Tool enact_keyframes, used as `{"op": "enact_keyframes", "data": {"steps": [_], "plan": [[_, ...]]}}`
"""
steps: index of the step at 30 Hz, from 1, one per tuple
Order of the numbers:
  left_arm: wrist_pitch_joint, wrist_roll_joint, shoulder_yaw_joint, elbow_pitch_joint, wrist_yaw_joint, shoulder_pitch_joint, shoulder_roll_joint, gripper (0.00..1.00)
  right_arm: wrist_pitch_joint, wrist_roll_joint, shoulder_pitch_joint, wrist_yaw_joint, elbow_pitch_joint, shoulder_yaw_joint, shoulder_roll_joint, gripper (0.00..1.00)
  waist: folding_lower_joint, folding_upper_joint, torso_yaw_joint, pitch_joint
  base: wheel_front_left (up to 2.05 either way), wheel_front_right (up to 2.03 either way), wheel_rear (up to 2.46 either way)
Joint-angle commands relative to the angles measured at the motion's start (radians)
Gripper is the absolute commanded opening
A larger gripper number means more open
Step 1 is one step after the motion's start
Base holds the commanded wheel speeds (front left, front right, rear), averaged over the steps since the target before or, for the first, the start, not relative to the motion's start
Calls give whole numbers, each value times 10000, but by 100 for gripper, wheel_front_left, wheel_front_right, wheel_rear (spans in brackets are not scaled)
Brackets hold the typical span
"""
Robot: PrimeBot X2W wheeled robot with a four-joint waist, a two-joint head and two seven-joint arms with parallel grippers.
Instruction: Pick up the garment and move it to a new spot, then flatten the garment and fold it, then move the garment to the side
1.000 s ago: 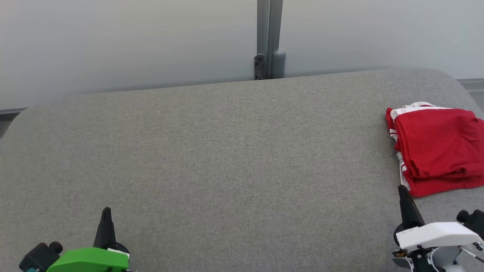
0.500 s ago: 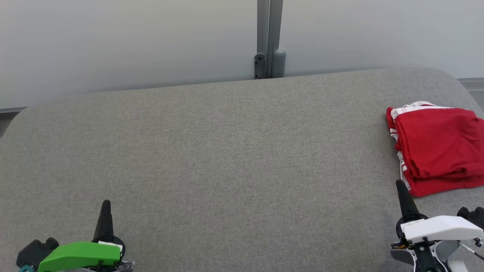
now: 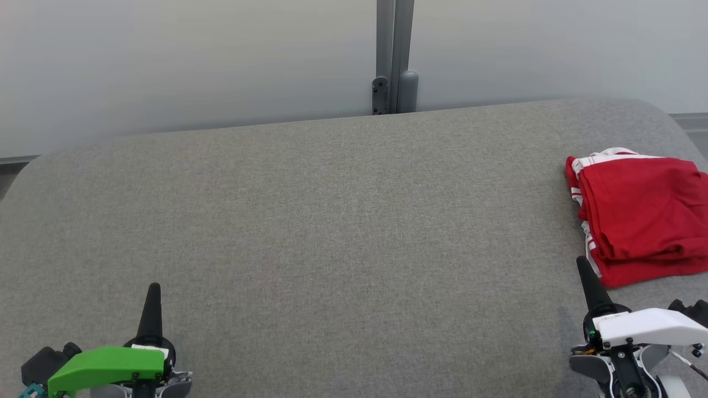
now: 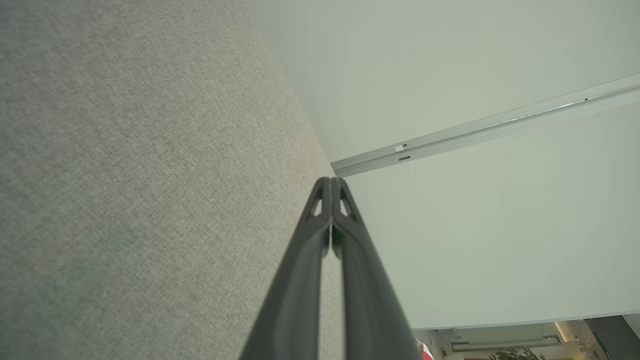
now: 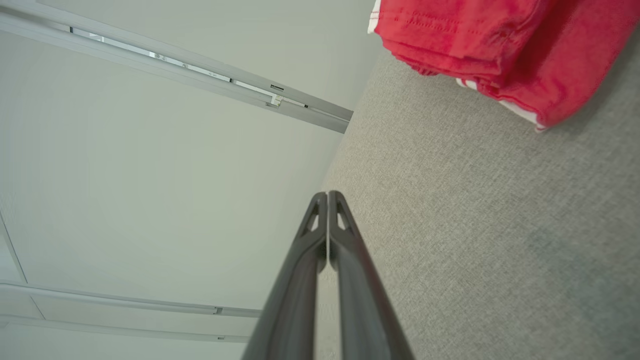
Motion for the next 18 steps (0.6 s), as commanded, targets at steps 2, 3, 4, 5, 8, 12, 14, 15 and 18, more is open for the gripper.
{"op": "enact_keyframes", "data": {"steps": [2,3,4,5,8,12,14,15,18], "plan": [[91,-374,67,-88,-78,-279,76,0,105,362,-205,5,-19,-39,-28,0,0,0,1,5,0,0,0],[112,-438,73,-87,-89,-290,76,0,126,449,-223,5,-14,-42,-26,0,0,0,1,6,0,0,0],[143,-513,82,-85,-97,-302,77,0,155,536,-240,5,-9,-46,-25,0,0,0,2,8,0,0,0],[157,-592,88,-85,-109,-318,78,0,167,622,-256,5,-4,-48,-23,0,0,0,2,10,0,0,0],[239,-863,112,-83,-120,-366,79,0,248,900,-291,4,12,-58,-20,0,0,0,3,16,0,0,0],[325,-1150,139,-80,-151,-414,82,0,334,1223,-338,4,32,-68,-15,0,0,0,5,23,0,0,0],[354,-1316,154,-79,-172,-440,82,0,364,1397,-349,4,45,-74,-12,0,0,0,5,27,0,0,0],[385,-1402,164,-78,-182,-459,83,0,391,1482,-359,4,51,-77,-11,0,0,0,6,29,0,0,0],[450,-1626,185,-77,-212,-501,84,0,452,1718,-411,4,65,-85,-7,0,0,0,7,35,0,0,0]]}}
